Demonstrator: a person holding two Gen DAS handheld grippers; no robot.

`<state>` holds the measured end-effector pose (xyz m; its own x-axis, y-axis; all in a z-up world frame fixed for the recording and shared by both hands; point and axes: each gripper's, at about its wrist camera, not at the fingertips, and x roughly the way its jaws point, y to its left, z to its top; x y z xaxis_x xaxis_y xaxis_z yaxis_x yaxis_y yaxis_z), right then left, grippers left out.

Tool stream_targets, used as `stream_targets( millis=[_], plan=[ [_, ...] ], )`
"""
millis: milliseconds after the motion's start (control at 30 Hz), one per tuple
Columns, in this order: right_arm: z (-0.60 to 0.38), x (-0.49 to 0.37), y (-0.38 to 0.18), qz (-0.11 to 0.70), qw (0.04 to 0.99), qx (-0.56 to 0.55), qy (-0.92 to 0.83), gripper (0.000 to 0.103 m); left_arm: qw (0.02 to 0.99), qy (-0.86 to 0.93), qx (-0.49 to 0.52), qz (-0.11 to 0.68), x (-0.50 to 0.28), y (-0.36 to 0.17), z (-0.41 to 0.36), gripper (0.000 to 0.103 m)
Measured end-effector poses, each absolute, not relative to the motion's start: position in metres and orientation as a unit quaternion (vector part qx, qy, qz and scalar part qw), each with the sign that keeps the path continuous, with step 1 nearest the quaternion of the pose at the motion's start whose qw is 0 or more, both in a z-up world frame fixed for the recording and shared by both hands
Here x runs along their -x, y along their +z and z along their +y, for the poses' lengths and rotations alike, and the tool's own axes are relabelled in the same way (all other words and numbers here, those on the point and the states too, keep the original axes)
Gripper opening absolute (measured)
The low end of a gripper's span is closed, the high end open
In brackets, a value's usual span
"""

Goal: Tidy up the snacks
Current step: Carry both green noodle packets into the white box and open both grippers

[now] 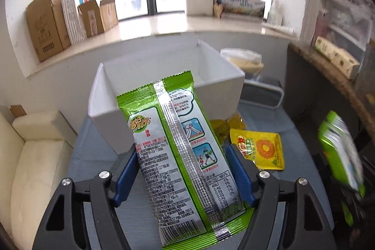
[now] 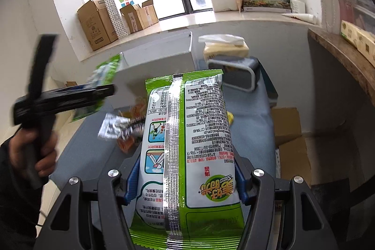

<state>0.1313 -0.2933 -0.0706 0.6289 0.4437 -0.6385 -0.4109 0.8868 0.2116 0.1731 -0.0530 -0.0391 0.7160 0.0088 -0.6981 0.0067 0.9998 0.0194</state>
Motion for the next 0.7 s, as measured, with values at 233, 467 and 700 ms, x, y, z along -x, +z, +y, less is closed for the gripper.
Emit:
stream_targets(
  millis=[233,467,700],
  plan=[
    [-0.255,-0.2,-0.04,0.339,0.907,-0.012,0.252,0.068,0.941,0.015,-0.01,0.337,-0.169,0.002,-0.004,0.077],
    [-0.197,-0.28,-0.003,0.317,0.916,0.02,0.247,0.068,0.951,0.021,0.004,0.309,-0.216,0.03,0.055,0.077],
    [-0.15,-0.359,-0.013,0.358,0.904,0.025,0.232,0.068,0.936,0.011,0.014,0.351,-0.297,0.013,0.076,0.078]
  ],
)
